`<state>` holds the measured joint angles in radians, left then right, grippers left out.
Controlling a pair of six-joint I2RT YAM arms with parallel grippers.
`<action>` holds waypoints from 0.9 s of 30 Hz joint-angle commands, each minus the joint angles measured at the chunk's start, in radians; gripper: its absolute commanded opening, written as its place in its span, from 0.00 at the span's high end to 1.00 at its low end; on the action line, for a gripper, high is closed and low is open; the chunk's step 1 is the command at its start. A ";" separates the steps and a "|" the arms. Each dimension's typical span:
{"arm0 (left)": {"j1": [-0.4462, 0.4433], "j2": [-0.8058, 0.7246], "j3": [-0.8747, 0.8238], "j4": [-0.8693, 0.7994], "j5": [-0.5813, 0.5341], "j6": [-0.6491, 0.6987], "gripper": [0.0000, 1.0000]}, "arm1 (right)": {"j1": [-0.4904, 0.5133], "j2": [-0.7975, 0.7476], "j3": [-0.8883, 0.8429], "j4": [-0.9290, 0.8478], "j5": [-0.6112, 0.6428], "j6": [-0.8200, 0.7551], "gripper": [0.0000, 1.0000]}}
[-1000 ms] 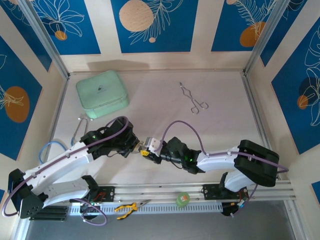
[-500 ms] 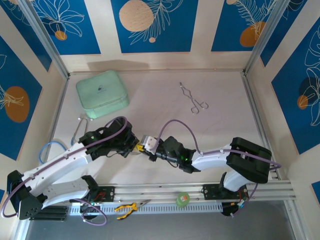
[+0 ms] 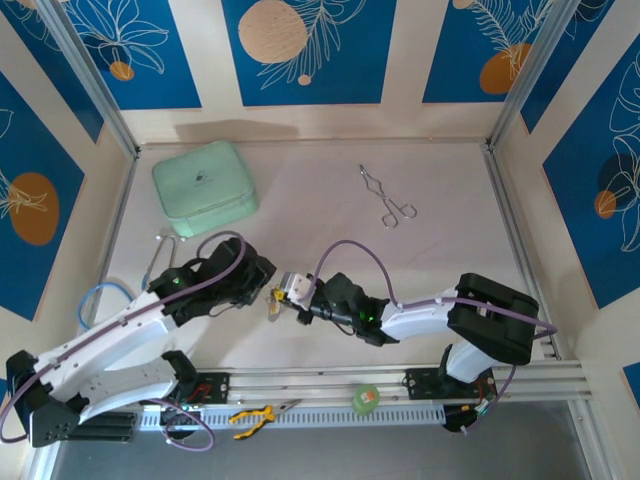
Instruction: Put the keys on the keyring
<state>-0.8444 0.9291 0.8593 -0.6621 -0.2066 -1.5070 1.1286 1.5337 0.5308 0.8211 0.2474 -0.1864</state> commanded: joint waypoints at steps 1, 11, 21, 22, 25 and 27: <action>0.004 -0.093 -0.025 0.109 -0.254 0.379 0.47 | -0.029 -0.057 0.003 -0.093 -0.100 0.020 1.00; 0.004 -0.213 -0.218 0.432 0.012 1.672 0.57 | -0.166 -0.178 0.080 -0.473 -0.449 -0.029 1.00; 0.004 -0.196 -0.285 0.328 0.398 2.126 0.75 | -0.254 -0.249 0.175 -0.765 -0.631 -0.155 1.00; 0.004 -0.194 -0.299 0.343 0.415 2.135 0.75 | -0.257 -0.253 0.183 -0.784 -0.636 -0.164 1.00; 0.003 -0.162 -0.333 0.422 0.465 2.121 0.76 | -0.259 -0.253 0.208 -0.831 -0.644 -0.185 1.00; 0.004 -0.140 -0.357 0.487 0.491 2.102 0.79 | -0.260 -0.252 0.220 -0.855 -0.649 -0.194 1.00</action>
<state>-0.8444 0.7689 0.5316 -0.2649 0.1833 0.5529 0.8719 1.2995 0.7109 0.0444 -0.3454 -0.3389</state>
